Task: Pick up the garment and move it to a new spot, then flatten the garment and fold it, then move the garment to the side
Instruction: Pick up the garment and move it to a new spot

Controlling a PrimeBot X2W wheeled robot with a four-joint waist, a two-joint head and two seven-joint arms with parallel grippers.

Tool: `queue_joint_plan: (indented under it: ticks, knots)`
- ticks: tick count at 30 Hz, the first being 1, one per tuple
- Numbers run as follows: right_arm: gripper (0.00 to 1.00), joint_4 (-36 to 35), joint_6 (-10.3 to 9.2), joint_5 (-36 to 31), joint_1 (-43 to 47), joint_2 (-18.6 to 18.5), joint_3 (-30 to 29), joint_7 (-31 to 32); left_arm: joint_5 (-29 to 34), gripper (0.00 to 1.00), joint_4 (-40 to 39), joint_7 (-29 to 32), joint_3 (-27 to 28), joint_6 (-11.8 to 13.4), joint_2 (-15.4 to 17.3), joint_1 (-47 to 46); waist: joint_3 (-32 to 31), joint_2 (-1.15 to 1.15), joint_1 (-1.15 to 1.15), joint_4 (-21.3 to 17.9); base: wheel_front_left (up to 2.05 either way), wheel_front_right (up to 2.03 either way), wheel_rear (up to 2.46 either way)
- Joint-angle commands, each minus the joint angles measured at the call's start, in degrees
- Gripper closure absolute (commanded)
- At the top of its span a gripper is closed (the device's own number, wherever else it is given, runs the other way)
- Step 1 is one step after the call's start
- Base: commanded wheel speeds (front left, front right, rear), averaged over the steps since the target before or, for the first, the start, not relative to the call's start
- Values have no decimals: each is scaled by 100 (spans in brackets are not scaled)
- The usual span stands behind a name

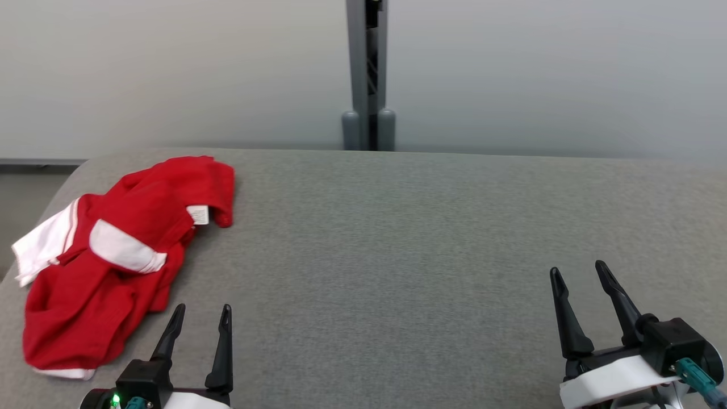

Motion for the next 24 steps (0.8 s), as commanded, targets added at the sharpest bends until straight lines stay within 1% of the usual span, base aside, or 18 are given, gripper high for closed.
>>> queue_joint_plan:
  ticks: [1, 4, 10, 14, 19, 24]
  knots:
    - [0, -22, 10, 35, 39, -41, -3, -40, 10, 0, 2, -6, 24, 5, 33, -56, 9, -1, 0, 227, 0, 0, 0]
    - [0, -29, 10, 78, 67, -40, 7, -39, 25, 0, -11, -5, 56, 11, 60, -52, 23, -1, 0, 622, 0, 0, 0]
    - [0, -18, 10, 134, 87, -39, -5, -36, 59, 0, -28, -6, 68, 9, 102, -33, 58, -1, 0, 1226, 0, 0, 0]
    - [0, -4, 10, 159, 67, -39, 24, -35, 55, 0, -52, -6, 80, 18, 120, -12, 74, -1, 0, 1562, 0, 0, 0]
    - [0, 18, 10, 207, 49, -42, 72, -35, 54, 0, -69, -5, 86, 42, 144, 23, 80, -1, 0, 1845, 0, 0, 0]
    - [0, 21, 10, 187, 25, -42, 77, -35, 22, 0, -103, -5, 98, 56, 166, 41, 108, -1, 0, 1949, 0, 0, 0]
